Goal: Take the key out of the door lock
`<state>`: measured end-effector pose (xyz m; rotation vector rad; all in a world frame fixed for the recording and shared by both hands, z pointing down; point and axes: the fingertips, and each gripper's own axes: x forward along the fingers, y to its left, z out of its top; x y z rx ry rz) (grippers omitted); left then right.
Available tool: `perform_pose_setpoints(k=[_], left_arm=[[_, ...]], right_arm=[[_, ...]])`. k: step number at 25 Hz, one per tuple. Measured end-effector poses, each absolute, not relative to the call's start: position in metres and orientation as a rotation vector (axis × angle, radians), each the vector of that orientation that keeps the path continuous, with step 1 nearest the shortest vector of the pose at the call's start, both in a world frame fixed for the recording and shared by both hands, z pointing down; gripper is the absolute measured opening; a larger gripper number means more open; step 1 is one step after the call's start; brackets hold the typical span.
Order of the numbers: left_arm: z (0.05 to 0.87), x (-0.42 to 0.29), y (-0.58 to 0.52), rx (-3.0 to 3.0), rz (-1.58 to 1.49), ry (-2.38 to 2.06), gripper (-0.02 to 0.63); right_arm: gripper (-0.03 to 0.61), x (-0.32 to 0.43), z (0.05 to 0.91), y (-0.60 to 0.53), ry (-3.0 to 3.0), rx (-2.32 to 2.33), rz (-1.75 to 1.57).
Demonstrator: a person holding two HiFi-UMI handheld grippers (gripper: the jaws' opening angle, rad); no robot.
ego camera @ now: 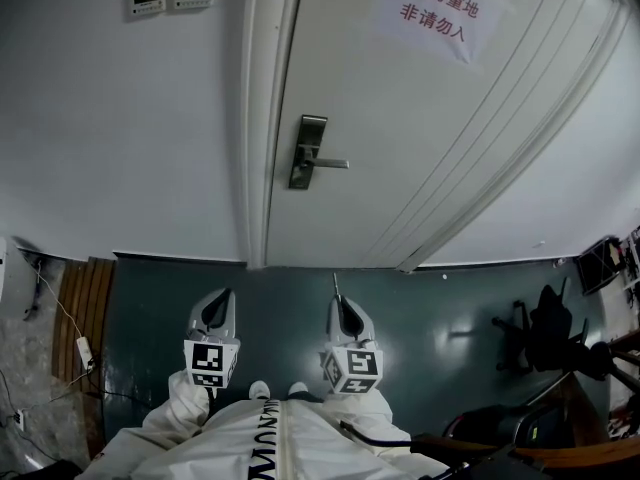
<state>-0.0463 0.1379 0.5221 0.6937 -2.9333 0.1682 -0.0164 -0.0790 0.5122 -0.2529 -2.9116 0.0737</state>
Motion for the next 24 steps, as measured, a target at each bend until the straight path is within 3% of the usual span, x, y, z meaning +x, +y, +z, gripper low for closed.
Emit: perform_pose_setpoints(k=[24], left_arm=[[0.5,-0.058,0.081,0.659,0.243,-2.965,0.0]], right_arm=[[0.023,-0.033,0.506,-0.123,-2.911,-0.344,0.09]])
